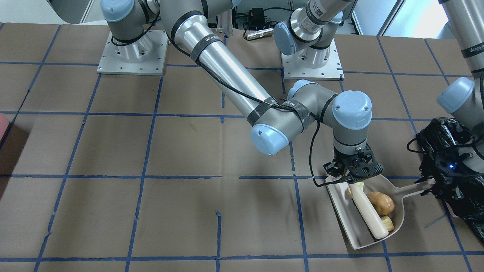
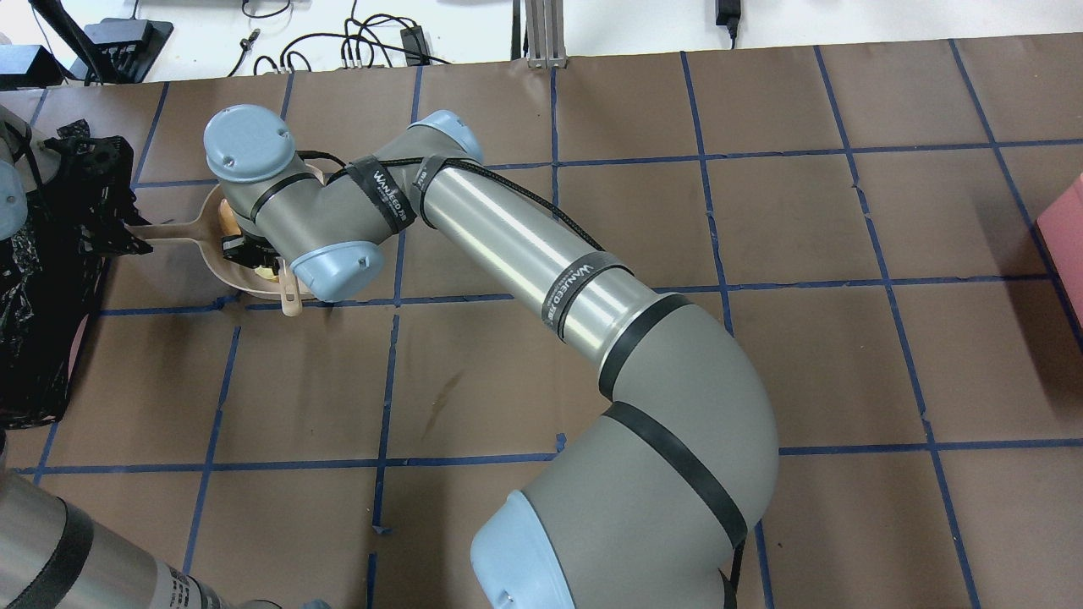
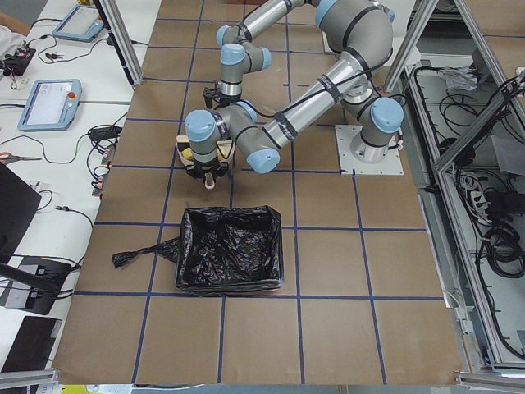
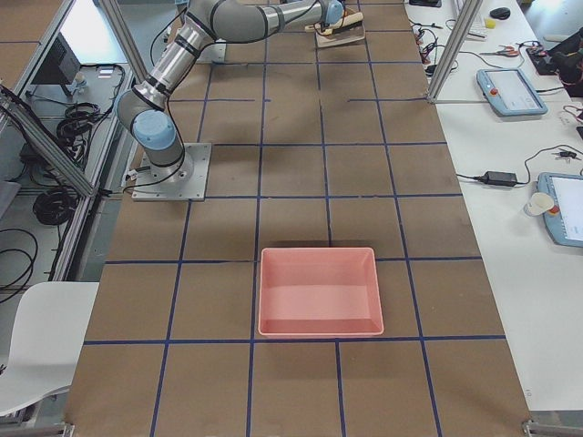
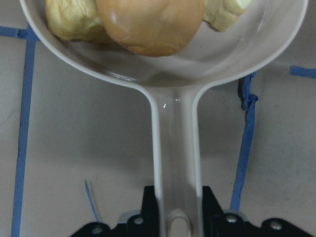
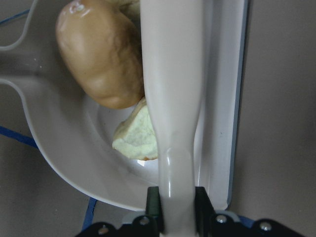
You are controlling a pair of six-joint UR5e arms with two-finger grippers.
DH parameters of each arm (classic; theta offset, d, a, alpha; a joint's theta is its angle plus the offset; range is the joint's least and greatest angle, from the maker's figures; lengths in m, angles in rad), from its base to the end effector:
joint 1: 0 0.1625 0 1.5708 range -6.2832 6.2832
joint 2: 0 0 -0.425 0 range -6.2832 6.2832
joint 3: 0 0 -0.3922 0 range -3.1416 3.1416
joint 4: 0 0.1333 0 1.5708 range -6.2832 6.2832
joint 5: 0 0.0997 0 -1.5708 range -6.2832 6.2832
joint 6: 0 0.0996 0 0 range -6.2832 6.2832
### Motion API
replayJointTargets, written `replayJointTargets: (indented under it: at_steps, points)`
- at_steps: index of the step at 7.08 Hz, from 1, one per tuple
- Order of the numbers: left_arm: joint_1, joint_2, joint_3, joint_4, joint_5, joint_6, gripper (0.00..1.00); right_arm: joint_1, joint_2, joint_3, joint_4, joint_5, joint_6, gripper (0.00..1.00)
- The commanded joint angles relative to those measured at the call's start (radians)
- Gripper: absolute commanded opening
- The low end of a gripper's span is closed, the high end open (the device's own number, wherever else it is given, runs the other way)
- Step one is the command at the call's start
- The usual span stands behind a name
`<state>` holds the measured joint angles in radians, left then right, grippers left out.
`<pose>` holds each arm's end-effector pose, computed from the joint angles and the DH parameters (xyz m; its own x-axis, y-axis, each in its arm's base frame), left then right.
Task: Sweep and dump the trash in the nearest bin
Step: 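Sweep the trash pieces into the dustpan with the right gripper's brush, then lift the loaded dustpan toward the black bag while the right gripper withdraws the brush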
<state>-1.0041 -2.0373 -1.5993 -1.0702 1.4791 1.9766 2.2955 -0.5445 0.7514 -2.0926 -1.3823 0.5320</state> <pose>0.2216 -0.6135 0.2572 -0.1615 0.9860 -0.0413 0.9841 0.1577 -0.0819 0.6921 -0.5525 0.2399 -0.9204 -0.2375 -0.3107 -0.1897 0.9658 -0.1765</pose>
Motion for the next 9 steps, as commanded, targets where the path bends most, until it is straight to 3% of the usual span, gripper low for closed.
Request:
replayJointTargets:
  at_steps: [1, 5, 7, 8, 9]
  points:
    - [0.005, -0.001, -0.008, -0.007, -0.035, -0.001, 0.01, 0.001, -0.038, 0.002, 0.063, 0.035, 0.059, 0.0]
    - [0.013, -0.003, -0.021, -0.017, -0.077, -0.011, 0.01, -0.016, -0.141, 0.035, 0.253, -0.007, -0.018, 0.0]
    - [0.027, -0.003, -0.021, -0.042, -0.105, -0.033, 0.01, -0.084, -0.205, 0.04, 0.484, -0.108, -0.081, 0.0]
    - [0.065, -0.003, -0.019, -0.059, -0.149, -0.036, 0.01, -0.12, -0.263, 0.087, 0.575, -0.122, -0.101, 0.0]
    - [0.091, -0.003, -0.019, -0.06, -0.157, -0.036, 0.01, -0.151, -0.338, 0.196, 0.571, -0.165, -0.157, 0.0]
